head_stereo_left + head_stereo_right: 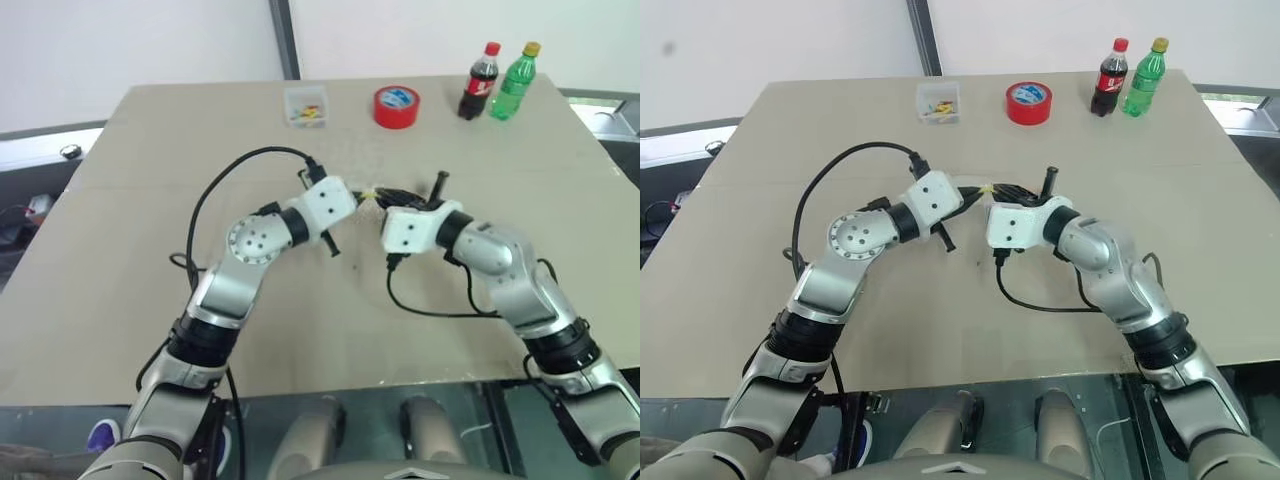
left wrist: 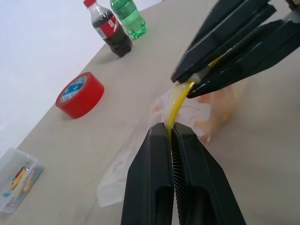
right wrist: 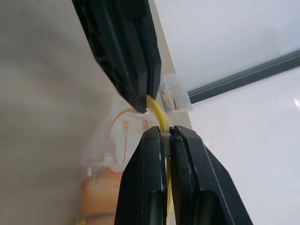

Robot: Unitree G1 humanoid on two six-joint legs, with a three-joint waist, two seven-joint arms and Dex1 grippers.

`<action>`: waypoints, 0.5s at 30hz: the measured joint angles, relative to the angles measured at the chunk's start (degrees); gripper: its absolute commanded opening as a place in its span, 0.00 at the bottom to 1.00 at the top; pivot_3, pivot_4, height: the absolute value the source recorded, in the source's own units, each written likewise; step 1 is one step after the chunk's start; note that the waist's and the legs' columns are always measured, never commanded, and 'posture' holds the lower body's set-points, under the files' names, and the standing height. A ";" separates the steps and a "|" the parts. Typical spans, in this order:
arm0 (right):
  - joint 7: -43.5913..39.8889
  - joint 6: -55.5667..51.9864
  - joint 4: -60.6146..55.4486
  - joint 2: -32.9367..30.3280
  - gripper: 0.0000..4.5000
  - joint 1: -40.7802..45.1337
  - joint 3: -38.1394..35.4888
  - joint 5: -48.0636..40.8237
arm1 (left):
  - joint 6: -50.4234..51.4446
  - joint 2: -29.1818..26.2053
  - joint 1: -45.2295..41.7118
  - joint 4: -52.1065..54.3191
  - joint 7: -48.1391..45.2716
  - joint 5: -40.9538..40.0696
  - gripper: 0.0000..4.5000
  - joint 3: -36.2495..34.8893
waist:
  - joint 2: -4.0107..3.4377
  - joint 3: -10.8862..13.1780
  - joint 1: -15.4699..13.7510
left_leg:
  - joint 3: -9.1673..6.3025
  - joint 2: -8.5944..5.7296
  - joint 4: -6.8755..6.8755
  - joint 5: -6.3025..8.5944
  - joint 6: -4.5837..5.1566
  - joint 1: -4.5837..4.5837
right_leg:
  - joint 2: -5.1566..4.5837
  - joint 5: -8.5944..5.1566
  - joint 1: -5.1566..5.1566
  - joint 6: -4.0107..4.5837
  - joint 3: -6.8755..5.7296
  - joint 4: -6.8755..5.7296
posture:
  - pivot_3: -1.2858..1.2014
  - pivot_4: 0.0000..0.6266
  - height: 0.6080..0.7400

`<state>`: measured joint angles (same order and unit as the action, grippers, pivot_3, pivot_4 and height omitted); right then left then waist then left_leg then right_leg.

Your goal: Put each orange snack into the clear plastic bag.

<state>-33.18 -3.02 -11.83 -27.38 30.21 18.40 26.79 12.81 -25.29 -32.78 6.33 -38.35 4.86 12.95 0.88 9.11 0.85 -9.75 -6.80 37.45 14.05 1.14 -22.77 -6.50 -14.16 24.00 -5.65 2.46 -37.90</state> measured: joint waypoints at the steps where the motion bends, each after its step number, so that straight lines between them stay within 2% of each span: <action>1: -0.06 -0.57 -0.90 -0.58 0.02 -0.92 -0.87 -0.42 | -0.28 -0.04 0.01 -0.02 0.00 -0.14 0.00 0.00 | 0.00 0.00 -0.03 | 0.00 0.00 0.00 0.00 0.00 0.00 | 0.00 0.00 0.00 0.00 0.00 0.00 | 0.52 0.24 1.00; 15: 0.60 -3.35 -4.74 -10.50 0.02 -11.42 -10.71 -3.07 | -5.06 -2.62 0.00 -3.72 0.60 -1.69 0.00 -0.12 | 0.00 0.00 -0.01 | 0.04 0.00 -0.01 0.00 0.00 0.01 | -0.01 0.00 0.00 0.00 0.02 -0.01 | 0.52 0.24 1.00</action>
<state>-32.59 -6.38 -16.57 -37.88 18.79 7.68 23.72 7.76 -27.90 -32.78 2.61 -37.75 3.17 12.82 0.88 9.11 0.84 -9.71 -6.80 37.44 14.05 1.14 -22.76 -6.51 -14.16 24.00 -5.65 2.48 -37.92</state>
